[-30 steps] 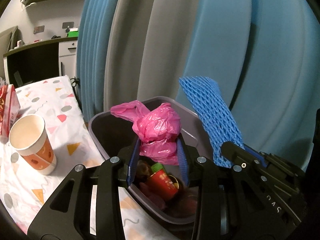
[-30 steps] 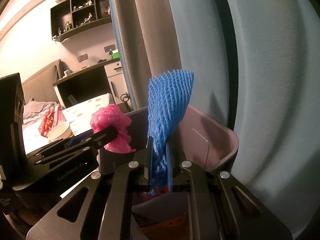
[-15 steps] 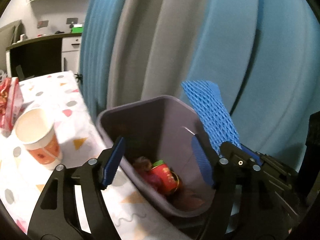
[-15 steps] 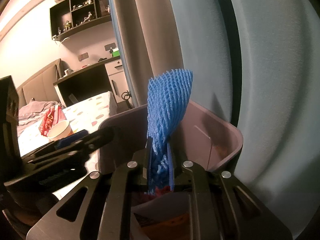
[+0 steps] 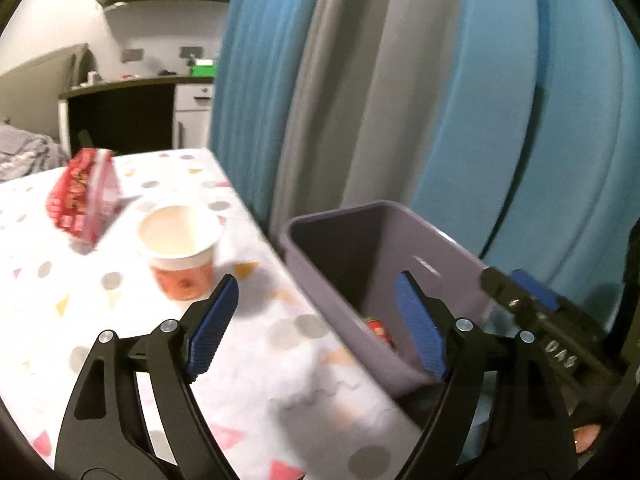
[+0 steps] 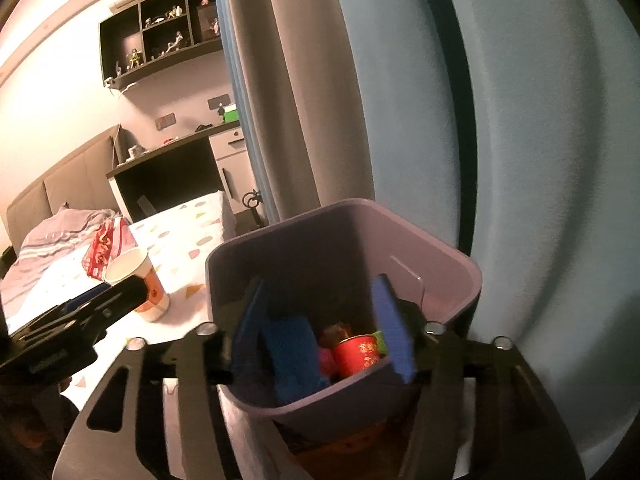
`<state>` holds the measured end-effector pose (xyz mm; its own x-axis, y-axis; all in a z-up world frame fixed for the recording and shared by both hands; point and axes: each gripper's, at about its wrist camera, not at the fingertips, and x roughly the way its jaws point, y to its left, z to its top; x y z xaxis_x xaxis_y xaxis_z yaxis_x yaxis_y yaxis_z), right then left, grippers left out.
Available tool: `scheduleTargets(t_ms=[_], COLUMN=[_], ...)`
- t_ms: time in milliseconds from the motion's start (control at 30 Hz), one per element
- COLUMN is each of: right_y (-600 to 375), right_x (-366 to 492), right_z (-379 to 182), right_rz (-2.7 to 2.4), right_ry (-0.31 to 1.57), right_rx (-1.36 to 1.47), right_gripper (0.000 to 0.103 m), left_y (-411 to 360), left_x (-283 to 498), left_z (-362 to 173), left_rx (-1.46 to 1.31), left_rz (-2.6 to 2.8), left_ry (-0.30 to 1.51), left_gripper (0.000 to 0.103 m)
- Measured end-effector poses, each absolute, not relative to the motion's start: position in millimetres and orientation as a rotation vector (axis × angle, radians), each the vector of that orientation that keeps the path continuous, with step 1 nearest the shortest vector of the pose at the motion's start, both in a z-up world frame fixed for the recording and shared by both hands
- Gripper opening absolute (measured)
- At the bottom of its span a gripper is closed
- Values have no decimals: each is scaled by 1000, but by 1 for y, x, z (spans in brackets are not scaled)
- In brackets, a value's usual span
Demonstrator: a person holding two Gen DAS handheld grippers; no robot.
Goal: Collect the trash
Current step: 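Move both open tools away from the bin toward the bed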
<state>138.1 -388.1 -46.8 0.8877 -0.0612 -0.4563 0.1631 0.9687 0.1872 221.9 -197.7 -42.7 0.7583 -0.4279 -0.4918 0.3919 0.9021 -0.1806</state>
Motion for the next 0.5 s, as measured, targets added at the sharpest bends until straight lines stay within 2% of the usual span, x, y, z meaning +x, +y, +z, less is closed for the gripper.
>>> scheduleTargets(t_ms=[33,200,500], right_y=[-386,-372,-317], right_x=[135,123,118], right_z=[-46,-43,-42], right_rz=[-123,-125,-25], right_ry=[457,440,443], right_rx=[220,212,181], right_gripper=[71,82,87], left_y=[-195,-163,-82], left_x=[219,204,173], left_z=[-43,-44,-39], left_rx=[-61,-49,-79], left_rz=[-434,-315,-116], left_ry=[549,544,520], left_gripper=[81,85,90])
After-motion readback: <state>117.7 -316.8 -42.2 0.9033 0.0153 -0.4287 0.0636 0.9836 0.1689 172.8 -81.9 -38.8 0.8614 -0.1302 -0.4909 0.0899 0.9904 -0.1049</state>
